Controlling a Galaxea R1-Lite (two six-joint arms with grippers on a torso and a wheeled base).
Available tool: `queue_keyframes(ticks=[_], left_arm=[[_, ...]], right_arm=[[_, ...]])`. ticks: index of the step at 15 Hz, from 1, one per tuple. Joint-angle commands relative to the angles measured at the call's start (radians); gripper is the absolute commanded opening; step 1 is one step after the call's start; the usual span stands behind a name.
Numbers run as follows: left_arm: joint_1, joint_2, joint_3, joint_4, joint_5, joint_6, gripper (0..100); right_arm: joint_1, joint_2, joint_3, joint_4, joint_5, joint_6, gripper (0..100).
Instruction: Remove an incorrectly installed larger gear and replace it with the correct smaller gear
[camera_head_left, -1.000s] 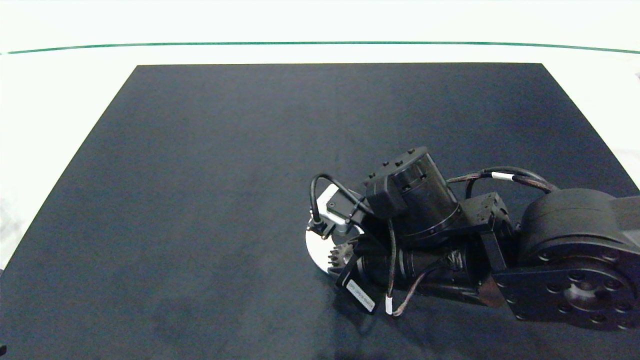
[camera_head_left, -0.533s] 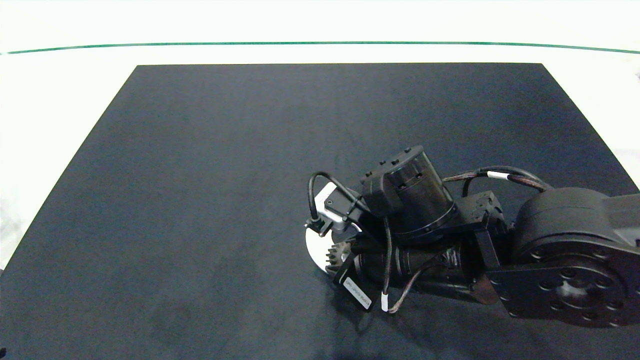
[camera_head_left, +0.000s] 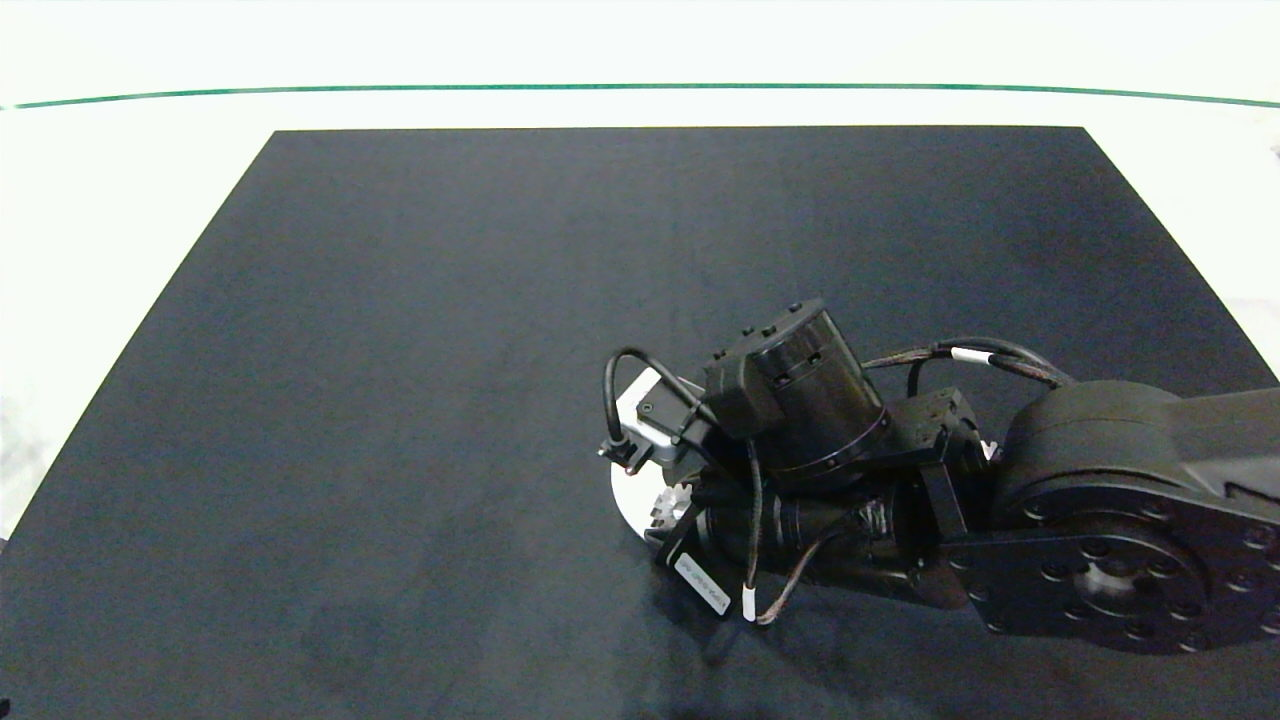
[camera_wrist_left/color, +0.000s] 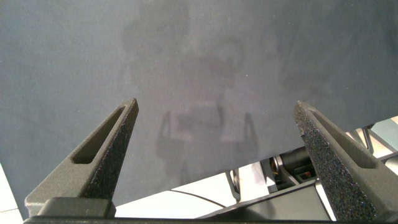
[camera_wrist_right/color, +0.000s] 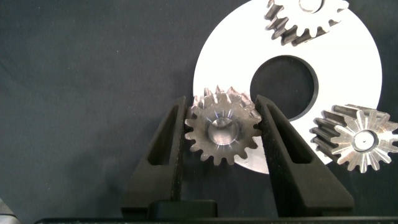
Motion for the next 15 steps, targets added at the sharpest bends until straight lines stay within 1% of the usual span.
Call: queue_keyframes(ticks=[1,3,4,8,10,15], left_arm=[[-0.001,-0.006,0.005,0.002,0.001,0.001,100],[-0.001,-0.009,0.005,0.002,0.001,0.001,100],[-0.001,-0.009,0.005,0.002,0.001,0.001,100],[-0.001,-0.019,0.006,0.004,0.001,0.001,100],[-0.001,-0.019,0.006,0.002,0.001,0.001,100],[-0.001,-0.021,0.011,0.004,0.001,0.001,100]], right_arm=[[0.010,0.001,0.000,0.005,-0.003,-0.002,28],[0.012,-0.004,0.002,0.010,-0.005,-0.002,28],[0.012,-0.005,0.005,0.010,-0.012,-0.003,28],[0.010,-0.002,0.009,0.010,-0.014,-0.003,28],[0.005,-0.002,0.006,0.010,-0.025,-0.003,28],[0.001,-0.005,0.003,0.010,-0.026,-0.003,28]])
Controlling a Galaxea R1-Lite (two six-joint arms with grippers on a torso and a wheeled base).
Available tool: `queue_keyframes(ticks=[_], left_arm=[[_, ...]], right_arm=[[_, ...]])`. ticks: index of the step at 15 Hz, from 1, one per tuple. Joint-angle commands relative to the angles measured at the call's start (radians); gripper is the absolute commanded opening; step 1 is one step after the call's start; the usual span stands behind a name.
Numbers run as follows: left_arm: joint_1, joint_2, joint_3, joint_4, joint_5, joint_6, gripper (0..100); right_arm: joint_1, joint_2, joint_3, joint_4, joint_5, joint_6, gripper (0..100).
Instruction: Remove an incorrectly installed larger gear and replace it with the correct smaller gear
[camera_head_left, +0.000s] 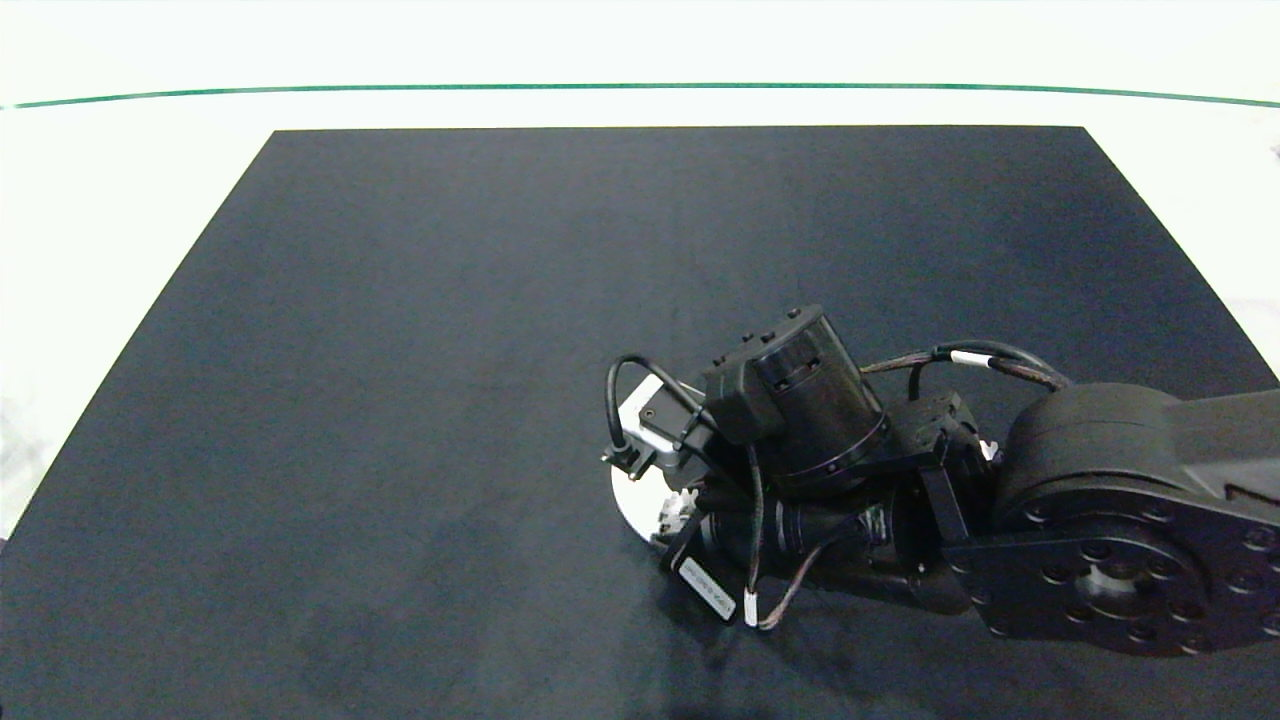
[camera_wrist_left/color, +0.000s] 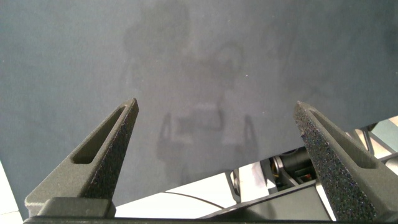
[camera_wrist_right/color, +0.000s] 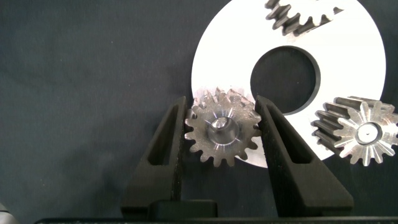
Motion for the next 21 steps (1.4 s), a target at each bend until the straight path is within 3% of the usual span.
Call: queue_keyframes(ticks=[1,19,20,21], left_arm=[[0.000,-0.002,0.005,0.003,0.000,0.001,100],[-0.002,-0.012,0.011,0.003,0.000,0.001,100],[-0.002,-0.012,0.011,0.003,0.000,0.001,100],[-0.002,-0.012,0.011,0.003,0.000,0.000,100]], right_arm=[[0.002,0.001,-0.001,-0.001,-0.002,-0.002,28],[0.011,0.007,0.012,-0.001,-0.004,-0.003,28],[0.009,0.009,0.013,-0.001,-0.004,-0.003,100],[0.011,0.009,0.013,-0.001,-0.004,-0.003,100]])
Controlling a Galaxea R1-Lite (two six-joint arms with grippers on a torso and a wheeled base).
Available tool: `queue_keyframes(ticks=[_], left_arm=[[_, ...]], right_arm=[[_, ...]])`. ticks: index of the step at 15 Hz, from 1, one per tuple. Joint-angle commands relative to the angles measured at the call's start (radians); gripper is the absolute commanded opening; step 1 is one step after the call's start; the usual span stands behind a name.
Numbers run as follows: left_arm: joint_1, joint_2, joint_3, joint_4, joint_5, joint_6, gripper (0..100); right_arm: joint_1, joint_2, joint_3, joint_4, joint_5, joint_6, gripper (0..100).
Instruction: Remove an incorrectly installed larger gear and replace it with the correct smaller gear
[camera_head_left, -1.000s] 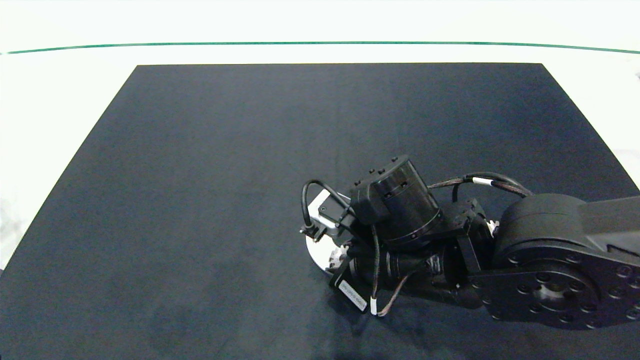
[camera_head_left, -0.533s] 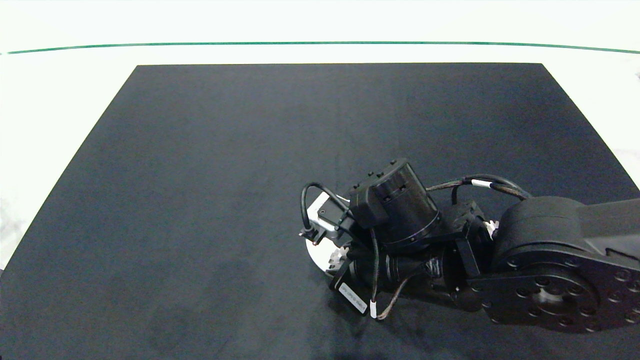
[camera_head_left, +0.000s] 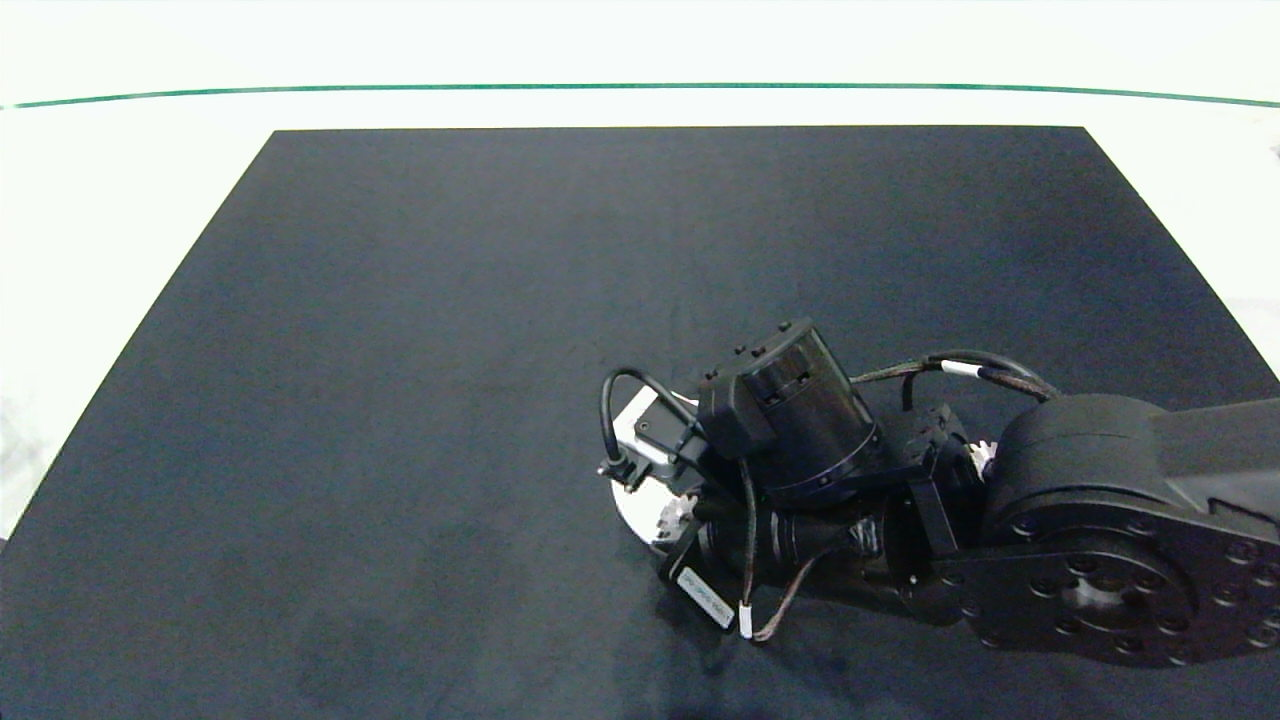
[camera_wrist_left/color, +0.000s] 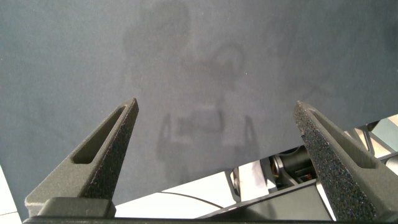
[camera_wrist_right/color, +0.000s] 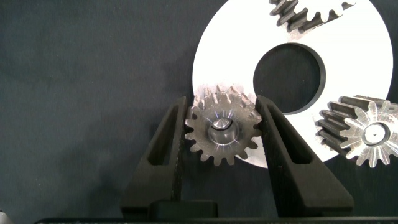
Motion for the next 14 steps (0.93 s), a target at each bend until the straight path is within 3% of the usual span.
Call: queue_keyframes(ticks=[1,11,14], left_arm=[[0.000,0.000,0.001,0.003,0.000,0.001,100],[0.003,0.000,0.001,0.002,0.004,0.001,100],[0.005,-0.002,0.001,0.002,0.007,0.001,100]], right_arm=[[0.001,0.001,0.002,0.003,-0.001,-0.001,100],[-0.004,-0.086,0.002,0.006,-0.003,0.000,100],[0.001,-0.159,0.006,0.004,-0.026,0.000,100]])
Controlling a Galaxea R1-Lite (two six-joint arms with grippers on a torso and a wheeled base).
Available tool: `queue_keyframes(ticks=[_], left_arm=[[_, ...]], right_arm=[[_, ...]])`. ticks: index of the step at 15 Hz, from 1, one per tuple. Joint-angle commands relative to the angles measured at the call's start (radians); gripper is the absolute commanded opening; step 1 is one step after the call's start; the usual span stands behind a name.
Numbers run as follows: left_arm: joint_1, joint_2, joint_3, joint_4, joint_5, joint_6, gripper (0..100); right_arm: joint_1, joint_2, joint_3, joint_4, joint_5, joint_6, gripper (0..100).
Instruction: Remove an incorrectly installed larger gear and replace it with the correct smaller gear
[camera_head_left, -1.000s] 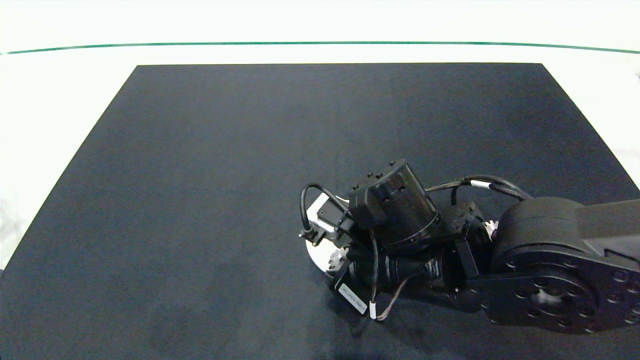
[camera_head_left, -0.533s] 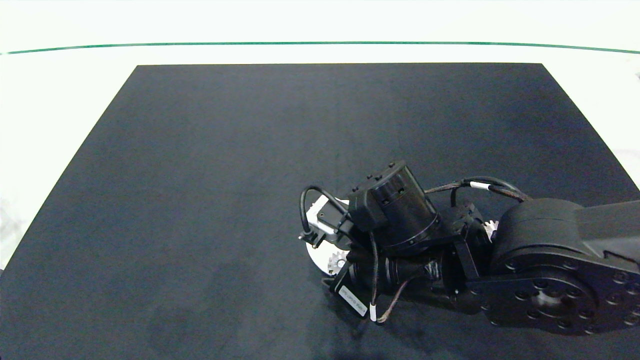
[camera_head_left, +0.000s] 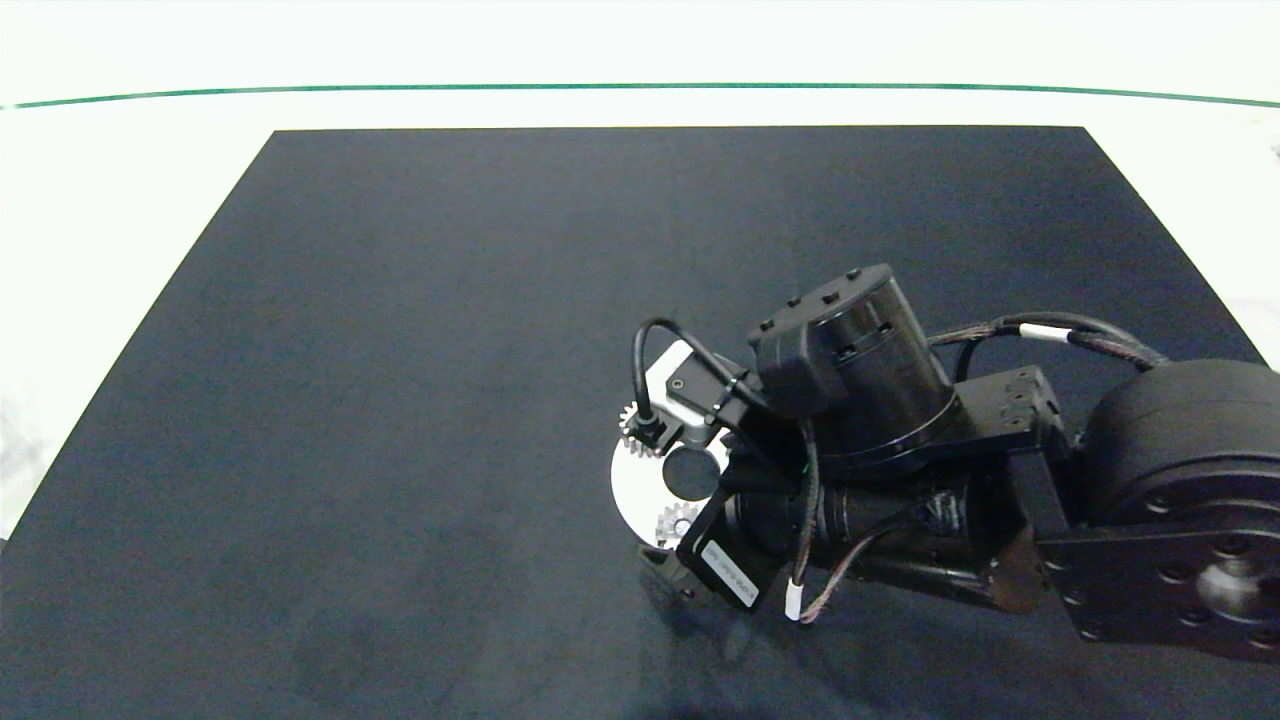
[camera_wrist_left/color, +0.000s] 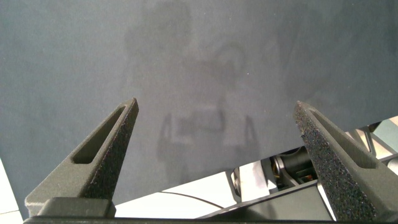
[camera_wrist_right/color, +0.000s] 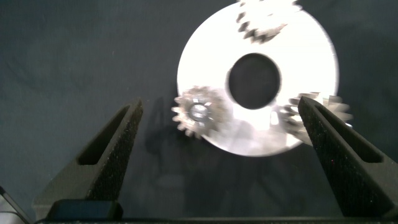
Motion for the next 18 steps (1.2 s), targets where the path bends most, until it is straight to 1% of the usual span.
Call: queue_keyframes(ticks=[1,2,4,5,6,7,8,9,10,11,12,13,14,15,16,17,18], left_arm=[[0.002,-0.001,0.001,0.002,0.001,0.001,100],[0.003,-0.004,0.001,0.002,0.002,0.001,100],[0.005,-0.010,0.001,0.002,0.004,0.002,100],[0.006,-0.010,0.001,0.002,0.004,0.002,100],[0.008,-0.011,-0.001,0.001,0.005,0.001,100],[0.011,-0.021,-0.002,0.001,0.018,-0.007,100],[0.014,-0.027,-0.002,0.001,0.035,-0.008,100],[0.011,-0.045,-0.001,0.001,0.073,-0.008,100],[0.015,-0.053,-0.002,0.001,0.084,-0.008,100],[0.017,-0.064,-0.002,0.001,0.101,-0.008,100],[0.023,-0.082,-0.002,0.001,0.134,-0.008,100],[0.023,-0.099,-0.002,0.001,0.173,-0.008,100],[0.022,-0.122,-0.004,0.001,0.209,-0.008,100],[0.022,-0.154,-0.006,0.001,0.243,-0.008,100],[0.022,-0.192,-0.007,0.001,0.268,-0.007,100],[0.023,-0.238,-0.007,0.001,0.282,-0.007,100],[0.032,-0.283,-0.007,0.002,0.289,-0.007,100]], right_arm=[[0.004,-0.117,0.005,-0.001,-0.037,0.000,100],[-0.001,-0.172,0.022,-0.001,-0.065,0.005,100],[-0.015,-0.293,0.080,0.000,-0.134,0.025,100],[-0.048,-0.349,0.111,0.000,-0.153,0.026,100],[-0.098,-0.398,0.145,0.000,-0.166,0.028,100],[-0.170,-0.467,0.183,0.002,-0.204,0.026,100],[-0.205,-0.500,0.203,0.002,-0.223,0.026,100],[-0.315,-0.608,0.254,0.002,-0.244,0.025,100],[-0.401,-0.684,0.278,0.002,-0.246,0.025,100],[-0.499,-0.769,0.304,0.002,-0.247,0.023,100],[-0.599,-0.862,0.335,0.002,-0.247,0.020,100],[-0.682,-0.954,0.366,0.002,-0.249,0.012,100],[-0.756,-1.048,0.395,0.002,-0.249,-0.003,100],[-0.809,-1.140,0.418,0.002,-0.249,-0.017,100],[-0.840,-1.223,0.441,0.006,-0.249,-0.020,100],[-0.872,-1.307,0.459,0.035,-0.249,-0.025,100],[-0.906,-1.390,0.464,0.083,-0.249,-0.029,100]])
